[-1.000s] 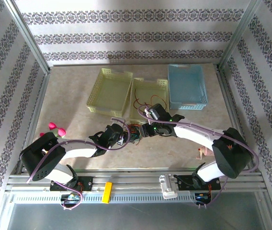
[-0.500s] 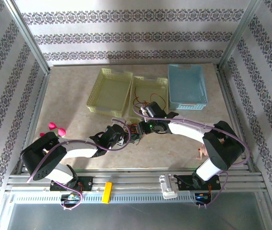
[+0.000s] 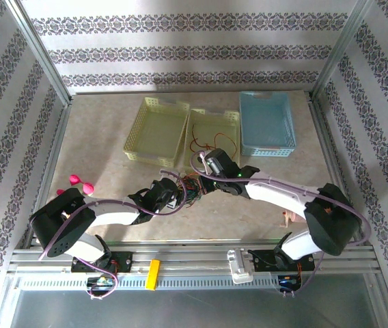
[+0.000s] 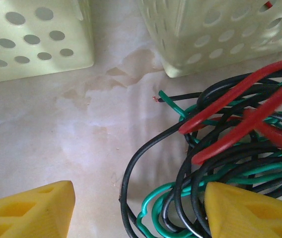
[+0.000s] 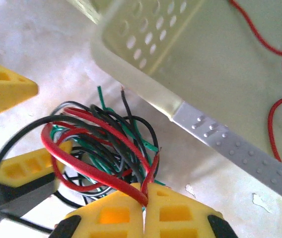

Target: Untangle the cables

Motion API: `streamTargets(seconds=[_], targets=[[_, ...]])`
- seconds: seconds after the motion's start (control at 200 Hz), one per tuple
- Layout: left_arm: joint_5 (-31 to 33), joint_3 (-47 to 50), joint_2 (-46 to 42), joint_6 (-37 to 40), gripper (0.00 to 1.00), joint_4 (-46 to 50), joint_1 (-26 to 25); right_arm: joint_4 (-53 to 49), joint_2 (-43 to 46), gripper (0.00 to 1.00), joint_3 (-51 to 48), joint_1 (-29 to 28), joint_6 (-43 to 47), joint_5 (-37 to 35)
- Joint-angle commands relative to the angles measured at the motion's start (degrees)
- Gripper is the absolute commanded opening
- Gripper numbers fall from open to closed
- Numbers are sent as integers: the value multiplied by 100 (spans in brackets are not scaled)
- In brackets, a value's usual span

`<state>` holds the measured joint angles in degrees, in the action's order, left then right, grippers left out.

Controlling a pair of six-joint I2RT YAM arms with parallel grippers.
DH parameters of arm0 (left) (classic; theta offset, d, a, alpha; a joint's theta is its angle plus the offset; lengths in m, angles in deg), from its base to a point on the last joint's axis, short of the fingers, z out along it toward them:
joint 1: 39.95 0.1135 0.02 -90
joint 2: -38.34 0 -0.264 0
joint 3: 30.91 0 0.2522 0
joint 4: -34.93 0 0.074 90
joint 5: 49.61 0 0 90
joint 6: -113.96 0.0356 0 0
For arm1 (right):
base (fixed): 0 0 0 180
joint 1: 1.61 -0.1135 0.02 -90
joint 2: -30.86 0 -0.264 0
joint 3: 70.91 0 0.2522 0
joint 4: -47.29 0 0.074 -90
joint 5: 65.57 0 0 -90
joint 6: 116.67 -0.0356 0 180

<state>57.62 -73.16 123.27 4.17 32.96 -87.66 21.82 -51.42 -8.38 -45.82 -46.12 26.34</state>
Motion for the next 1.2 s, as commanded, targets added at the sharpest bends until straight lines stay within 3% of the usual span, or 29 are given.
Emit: streamTargets(seconds=[0.0, 0.315, 0.5, 0.62, 0.93, 1.194], targets=[[96, -73, 181, 9, 70, 296, -143, 156, 476, 0, -96, -161, 57, -870], [147, -146, 288, 28, 70, 344, -178, 288, 1592, 0, -2, -152, 115, -2905], [179, -118, 341, 3, 70, 323, -187, 440, 2233, 0, 10, 204, -99, -3367], [184, -113, 372, 2, 70, 325, -187, 553, 2694, 0, 42, 736, -432, -2956], [192, -86, 405, 1, 71, 291, -196, 745, 3282, 0, 346, 2405, -1128, -812], [146, -139, 481, 50, 71, 298, -204, 1083, 3099, 0, 525, 2850, -1370, -40]])
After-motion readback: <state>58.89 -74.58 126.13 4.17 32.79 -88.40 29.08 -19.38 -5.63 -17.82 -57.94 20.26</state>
